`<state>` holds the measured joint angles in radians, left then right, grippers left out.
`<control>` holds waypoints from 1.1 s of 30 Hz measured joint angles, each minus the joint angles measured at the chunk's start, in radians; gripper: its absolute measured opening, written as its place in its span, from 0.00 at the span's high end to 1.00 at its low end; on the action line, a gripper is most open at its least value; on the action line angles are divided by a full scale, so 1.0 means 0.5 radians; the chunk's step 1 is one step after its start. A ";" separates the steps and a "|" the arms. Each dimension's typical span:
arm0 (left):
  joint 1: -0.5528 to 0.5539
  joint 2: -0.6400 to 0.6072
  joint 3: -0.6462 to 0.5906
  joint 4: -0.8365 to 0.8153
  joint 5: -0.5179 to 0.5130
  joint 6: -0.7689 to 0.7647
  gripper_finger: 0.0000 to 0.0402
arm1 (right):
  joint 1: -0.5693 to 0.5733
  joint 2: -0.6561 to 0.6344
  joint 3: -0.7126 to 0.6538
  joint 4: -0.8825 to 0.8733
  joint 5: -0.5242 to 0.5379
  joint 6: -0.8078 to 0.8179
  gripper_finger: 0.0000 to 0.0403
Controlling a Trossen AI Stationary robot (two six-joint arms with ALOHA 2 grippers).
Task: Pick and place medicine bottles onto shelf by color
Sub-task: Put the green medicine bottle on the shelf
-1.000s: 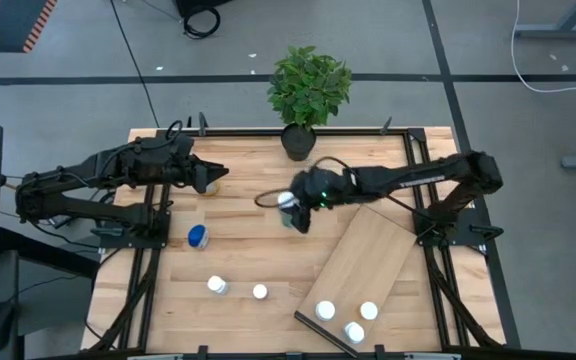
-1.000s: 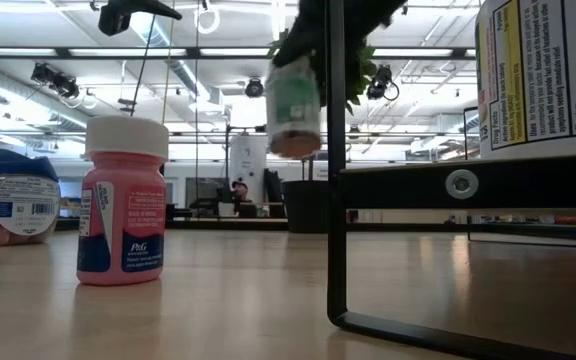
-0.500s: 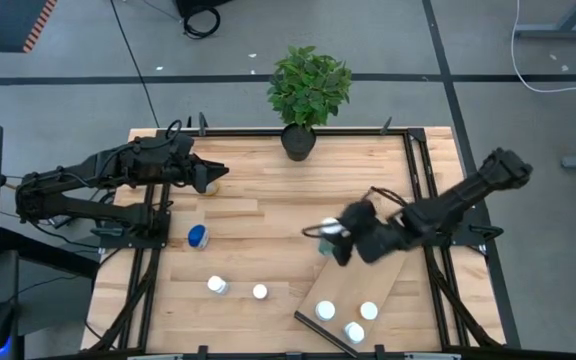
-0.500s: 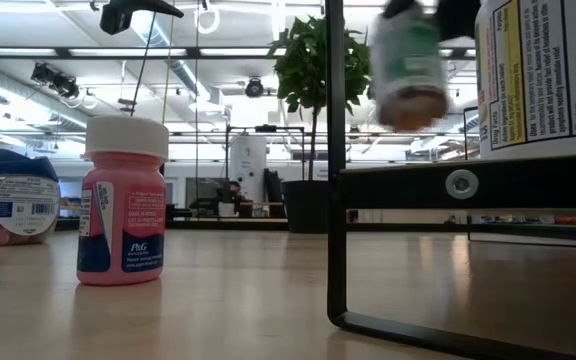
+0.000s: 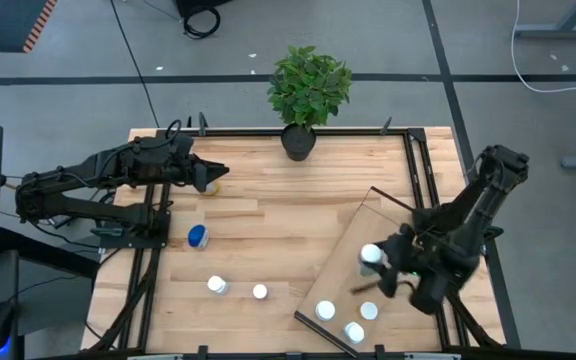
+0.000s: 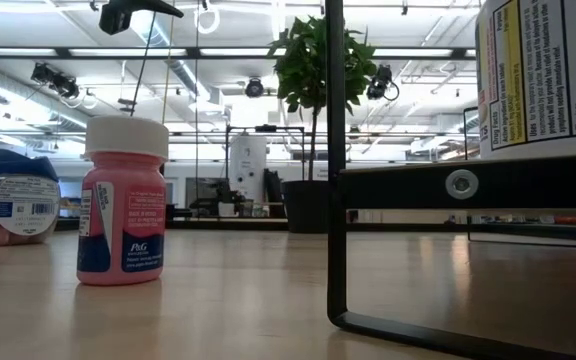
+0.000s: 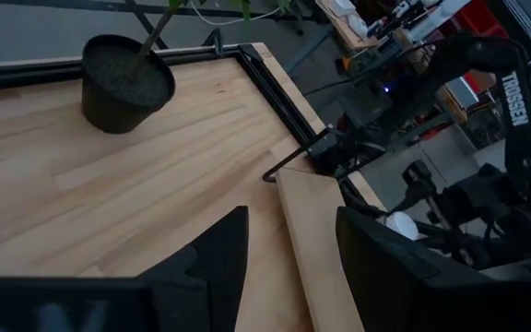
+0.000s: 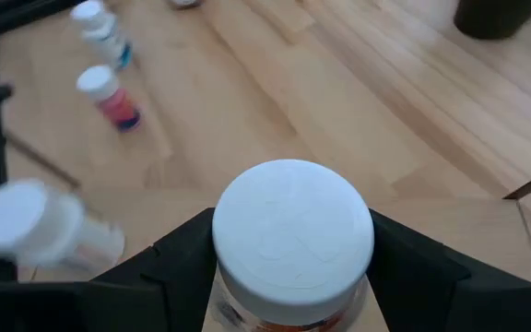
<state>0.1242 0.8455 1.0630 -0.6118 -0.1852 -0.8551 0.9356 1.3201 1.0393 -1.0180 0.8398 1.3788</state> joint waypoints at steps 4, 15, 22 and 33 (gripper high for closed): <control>0.000 0.019 0.000 0.035 -0.005 -0.054 0.57 | 0.222 0.000 0.000 -0.111 0.117 0.046 0.38; 0.000 0.177 0.001 0.170 -0.102 -0.245 0.57 | 0.669 0.001 -0.316 -0.122 0.295 0.428 0.38; -0.011 0.315 -0.002 0.433 -0.101 -0.364 0.57 | 0.752 0.002 -0.424 0.017 0.358 0.390 0.38; -0.046 0.484 0.000 0.646 -0.095 -0.417 0.57 | 0.699 0.023 -0.431 0.429 0.367 -0.154 0.38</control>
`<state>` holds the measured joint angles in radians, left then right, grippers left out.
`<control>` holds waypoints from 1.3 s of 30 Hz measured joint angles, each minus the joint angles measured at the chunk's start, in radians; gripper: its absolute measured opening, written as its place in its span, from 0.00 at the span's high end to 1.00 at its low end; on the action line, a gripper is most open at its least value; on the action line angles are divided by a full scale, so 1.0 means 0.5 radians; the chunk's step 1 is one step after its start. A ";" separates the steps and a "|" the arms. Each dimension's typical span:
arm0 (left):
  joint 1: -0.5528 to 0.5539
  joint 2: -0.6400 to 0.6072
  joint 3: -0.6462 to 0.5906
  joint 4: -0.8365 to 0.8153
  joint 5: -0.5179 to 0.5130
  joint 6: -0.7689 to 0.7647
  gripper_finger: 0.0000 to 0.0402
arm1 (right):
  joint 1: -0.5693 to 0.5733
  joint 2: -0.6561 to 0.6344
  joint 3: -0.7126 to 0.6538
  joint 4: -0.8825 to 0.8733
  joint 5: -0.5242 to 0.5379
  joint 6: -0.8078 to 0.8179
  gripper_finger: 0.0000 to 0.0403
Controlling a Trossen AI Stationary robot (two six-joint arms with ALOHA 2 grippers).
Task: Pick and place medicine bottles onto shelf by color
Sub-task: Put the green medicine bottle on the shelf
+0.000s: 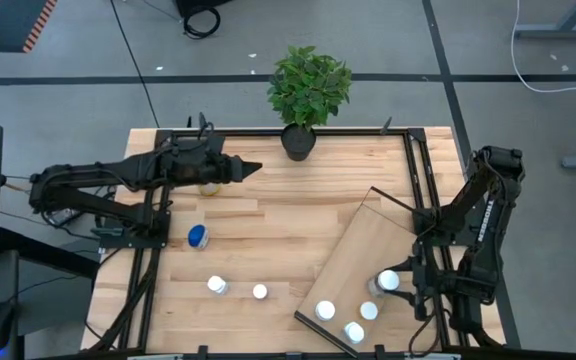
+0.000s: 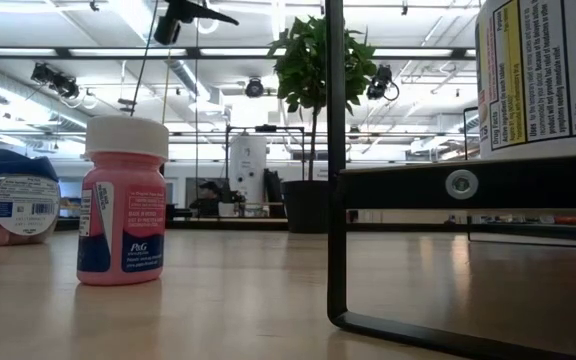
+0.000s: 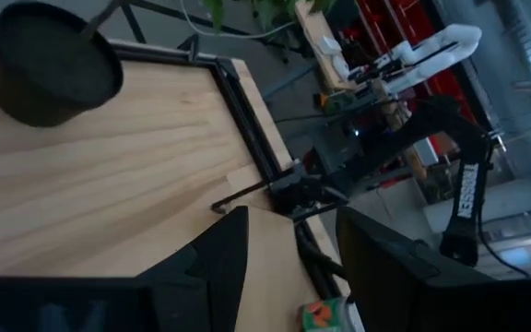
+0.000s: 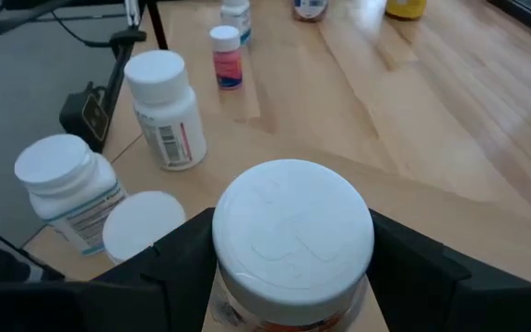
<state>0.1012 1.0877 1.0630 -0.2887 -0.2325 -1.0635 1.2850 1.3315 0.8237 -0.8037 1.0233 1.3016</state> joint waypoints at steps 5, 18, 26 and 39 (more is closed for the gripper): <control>-0.058 0.028 0.002 0.009 0.001 -0.003 0.57 | 0.000 0.000 -0.065 0.020 -0.080 -0.009 0.38; -0.219 0.028 -0.002 0.011 -0.012 -0.052 0.57 | -0.070 -0.003 -0.140 0.067 -0.035 0.016 0.37; -0.303 0.028 -0.002 0.021 -0.013 -0.054 0.57 | -0.079 -0.004 -0.129 0.067 -0.094 0.010 0.34; -0.476 0.089 -0.002 -0.066 -0.016 0.057 0.41 | -0.079 0.001 -0.019 0.036 -0.162 -0.024 0.21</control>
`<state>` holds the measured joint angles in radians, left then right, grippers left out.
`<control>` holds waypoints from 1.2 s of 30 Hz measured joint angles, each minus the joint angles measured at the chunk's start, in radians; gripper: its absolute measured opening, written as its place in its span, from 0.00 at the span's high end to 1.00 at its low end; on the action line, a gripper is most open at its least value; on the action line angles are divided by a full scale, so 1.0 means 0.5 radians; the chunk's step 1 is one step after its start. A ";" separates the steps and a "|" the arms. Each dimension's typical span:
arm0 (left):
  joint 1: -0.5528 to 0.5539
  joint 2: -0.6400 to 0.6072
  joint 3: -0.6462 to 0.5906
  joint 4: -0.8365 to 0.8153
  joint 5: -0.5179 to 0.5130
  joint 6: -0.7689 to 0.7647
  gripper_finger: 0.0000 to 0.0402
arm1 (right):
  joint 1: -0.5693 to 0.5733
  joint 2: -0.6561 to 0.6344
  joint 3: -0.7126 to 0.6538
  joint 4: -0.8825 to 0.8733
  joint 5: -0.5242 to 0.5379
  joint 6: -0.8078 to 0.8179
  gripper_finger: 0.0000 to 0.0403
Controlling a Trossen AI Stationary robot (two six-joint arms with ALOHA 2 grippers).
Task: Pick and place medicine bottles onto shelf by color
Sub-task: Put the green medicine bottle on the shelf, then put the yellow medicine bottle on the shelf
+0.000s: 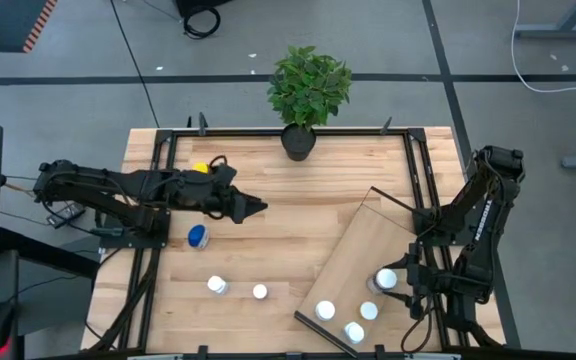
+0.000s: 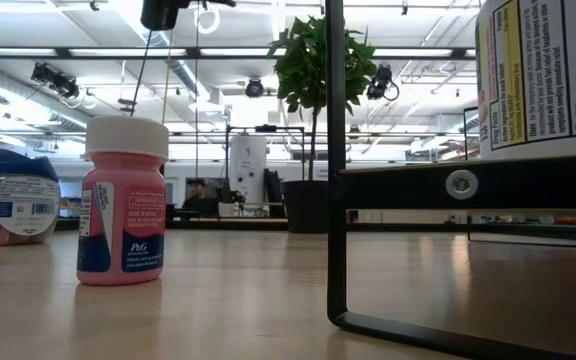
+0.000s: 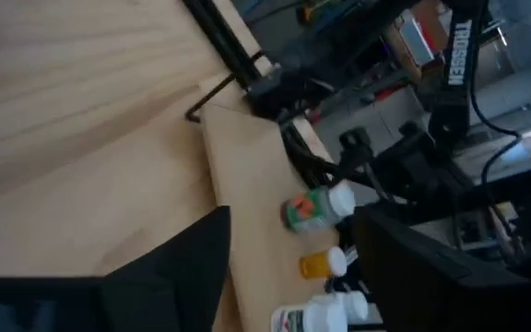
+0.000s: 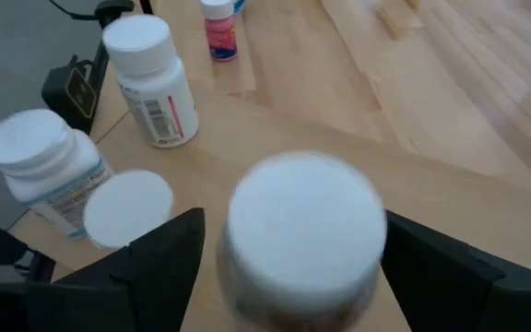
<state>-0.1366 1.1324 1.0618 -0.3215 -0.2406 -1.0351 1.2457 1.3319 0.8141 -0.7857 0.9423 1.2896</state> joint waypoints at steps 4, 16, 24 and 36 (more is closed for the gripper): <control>0.053 -0.009 0.003 -0.102 -0.064 0.076 0.35 | 0.000 0.000 0.051 -0.084 -0.001 -0.011 0.21; 0.187 -0.020 0.003 -0.210 0.121 0.302 0.38 | -0.179 -0.001 0.065 -0.165 -0.129 0.128 0.21; 0.302 -0.121 0.001 -0.434 0.123 0.333 0.42 | -0.182 -0.003 0.289 -0.204 -0.322 0.033 0.21; 0.659 -0.589 0.003 -0.469 0.066 0.635 0.49 | -0.182 -0.005 0.730 -0.722 -0.376 0.001 0.21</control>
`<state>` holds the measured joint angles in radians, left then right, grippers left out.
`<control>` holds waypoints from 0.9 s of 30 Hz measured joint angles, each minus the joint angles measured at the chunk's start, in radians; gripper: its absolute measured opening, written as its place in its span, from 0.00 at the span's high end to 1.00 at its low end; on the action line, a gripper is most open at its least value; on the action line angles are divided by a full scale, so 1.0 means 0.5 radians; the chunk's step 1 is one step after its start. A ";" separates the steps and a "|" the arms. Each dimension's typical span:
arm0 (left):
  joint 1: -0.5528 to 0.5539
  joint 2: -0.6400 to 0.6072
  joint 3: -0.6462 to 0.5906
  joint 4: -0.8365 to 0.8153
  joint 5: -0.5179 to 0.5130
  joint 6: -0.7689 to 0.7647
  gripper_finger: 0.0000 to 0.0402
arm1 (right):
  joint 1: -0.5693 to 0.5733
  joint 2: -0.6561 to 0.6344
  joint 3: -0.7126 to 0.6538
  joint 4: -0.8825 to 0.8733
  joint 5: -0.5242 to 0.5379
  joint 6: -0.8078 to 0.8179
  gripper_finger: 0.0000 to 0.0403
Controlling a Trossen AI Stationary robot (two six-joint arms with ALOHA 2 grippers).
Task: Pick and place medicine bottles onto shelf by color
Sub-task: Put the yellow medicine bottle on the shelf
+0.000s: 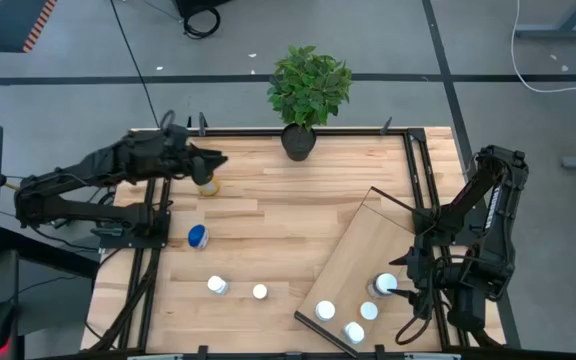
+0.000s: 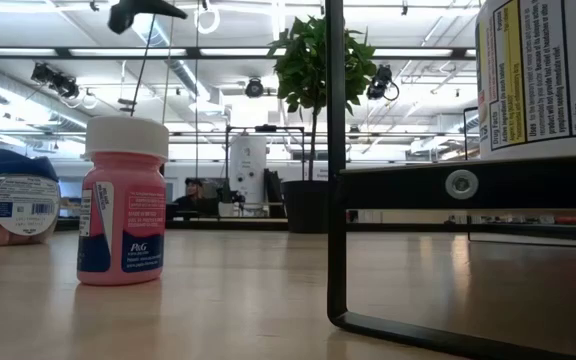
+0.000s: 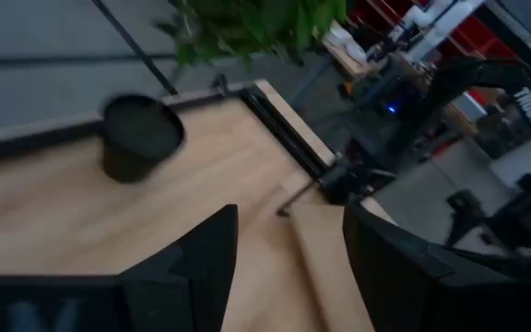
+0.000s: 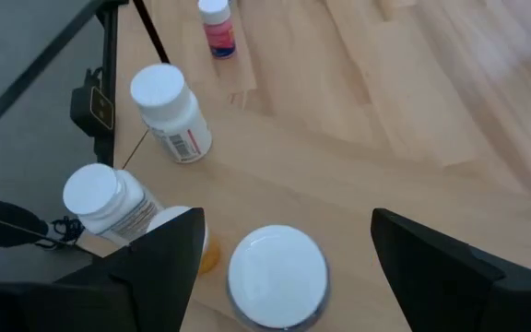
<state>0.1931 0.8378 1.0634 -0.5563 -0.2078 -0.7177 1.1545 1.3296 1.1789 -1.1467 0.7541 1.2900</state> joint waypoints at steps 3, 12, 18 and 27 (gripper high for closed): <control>0.085 -0.090 0.001 -0.118 -0.062 0.132 0.51 | -0.007 -0.001 0.094 -0.113 0.014 0.015 0.21; 0.263 -0.011 0.001 -0.816 -0.085 0.401 0.47 | -0.249 -0.001 0.221 -0.238 0.074 -0.021 0.21; 0.263 0.155 0.000 -1.224 -0.151 0.508 0.37 | -0.438 -0.001 0.250 -0.236 0.072 -0.073 0.21; 0.341 0.418 -0.001 -1.351 -0.418 0.656 0.17 | -0.620 -0.001 0.250 -0.215 0.060 -0.077 0.21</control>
<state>0.3635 1.0470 1.0630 -1.2320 -0.4170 -0.3896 0.8446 1.3293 1.3041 -1.2540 0.7841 1.2514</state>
